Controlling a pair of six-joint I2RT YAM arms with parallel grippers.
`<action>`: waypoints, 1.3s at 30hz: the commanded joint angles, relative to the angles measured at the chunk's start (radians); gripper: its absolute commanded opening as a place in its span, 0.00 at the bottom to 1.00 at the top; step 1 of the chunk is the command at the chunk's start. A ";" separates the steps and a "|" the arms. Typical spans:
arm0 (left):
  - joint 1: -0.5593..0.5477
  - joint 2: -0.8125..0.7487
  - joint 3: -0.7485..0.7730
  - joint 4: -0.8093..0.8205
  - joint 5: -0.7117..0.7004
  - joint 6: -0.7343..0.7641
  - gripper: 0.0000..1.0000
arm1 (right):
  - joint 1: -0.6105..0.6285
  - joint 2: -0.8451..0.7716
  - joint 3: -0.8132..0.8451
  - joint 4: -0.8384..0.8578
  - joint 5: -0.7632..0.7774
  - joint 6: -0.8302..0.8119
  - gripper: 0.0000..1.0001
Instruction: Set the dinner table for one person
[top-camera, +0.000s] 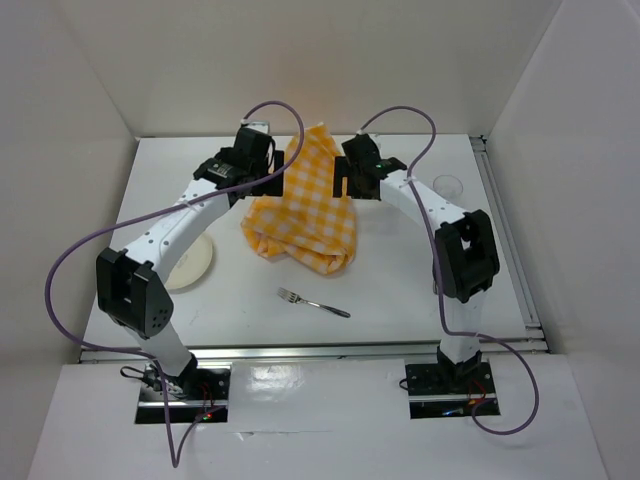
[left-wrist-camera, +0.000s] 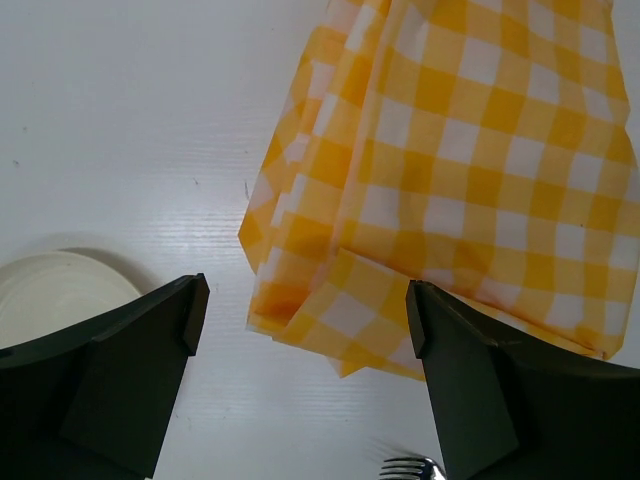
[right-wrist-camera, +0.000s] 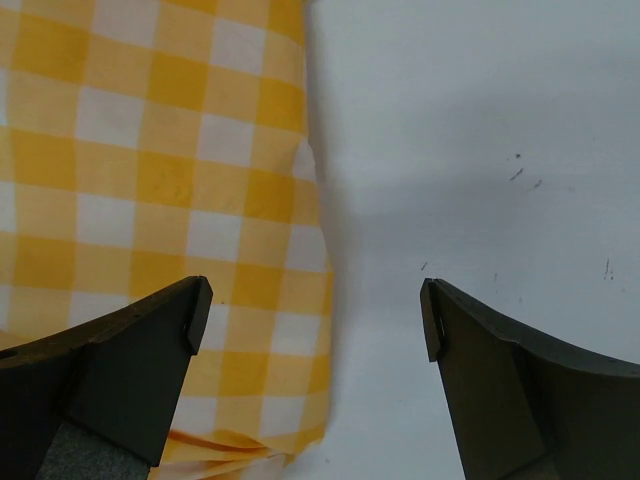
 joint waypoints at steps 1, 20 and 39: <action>0.007 -0.031 0.030 -0.016 -0.019 -0.045 1.00 | 0.016 0.023 0.043 -0.066 0.076 0.041 0.99; 0.281 -0.092 -0.204 -0.029 0.441 -0.284 1.00 | 0.076 -0.230 -0.184 0.127 -0.080 -0.071 0.99; 0.260 -0.089 -0.409 0.269 0.653 -0.427 1.00 | 0.076 -0.279 -0.247 0.154 -0.134 -0.071 0.99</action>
